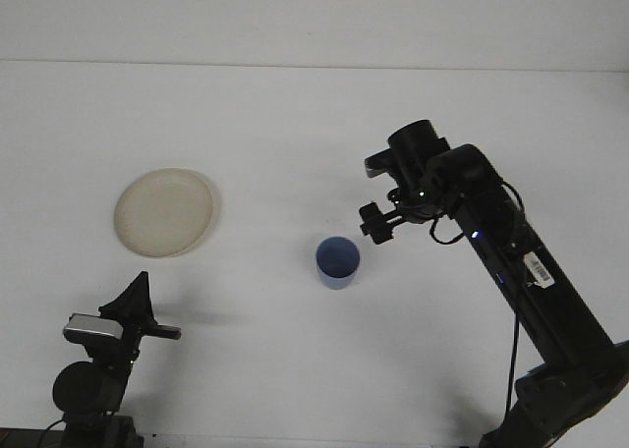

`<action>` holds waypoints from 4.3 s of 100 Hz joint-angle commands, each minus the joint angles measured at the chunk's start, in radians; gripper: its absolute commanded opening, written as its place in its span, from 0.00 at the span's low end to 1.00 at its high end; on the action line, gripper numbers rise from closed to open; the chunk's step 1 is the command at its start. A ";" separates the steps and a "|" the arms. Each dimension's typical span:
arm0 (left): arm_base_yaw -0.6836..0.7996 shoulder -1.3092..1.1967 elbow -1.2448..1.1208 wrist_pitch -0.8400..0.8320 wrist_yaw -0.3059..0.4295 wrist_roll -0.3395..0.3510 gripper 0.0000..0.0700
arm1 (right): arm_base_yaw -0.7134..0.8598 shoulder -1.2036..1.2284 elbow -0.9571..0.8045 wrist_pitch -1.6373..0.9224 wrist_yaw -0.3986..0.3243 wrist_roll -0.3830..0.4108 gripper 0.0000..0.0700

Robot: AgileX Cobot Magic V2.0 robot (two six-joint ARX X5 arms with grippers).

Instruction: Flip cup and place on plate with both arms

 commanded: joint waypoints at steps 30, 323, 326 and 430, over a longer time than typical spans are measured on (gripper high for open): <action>0.000 -0.002 -0.020 0.011 0.001 -0.002 0.02 | -0.196 -0.182 -0.198 0.075 -0.002 -0.013 0.78; -0.003 0.773 0.897 -0.649 0.045 -0.157 0.02 | -0.320 -1.194 -1.238 0.941 0.079 0.003 0.78; -0.003 0.809 0.929 -0.685 0.045 -0.155 0.02 | -0.320 -1.194 -1.238 0.941 0.079 0.004 0.78; -0.003 1.036 1.087 -0.909 0.044 -0.100 0.72 | -0.320 -1.194 -1.238 0.941 0.079 0.004 0.78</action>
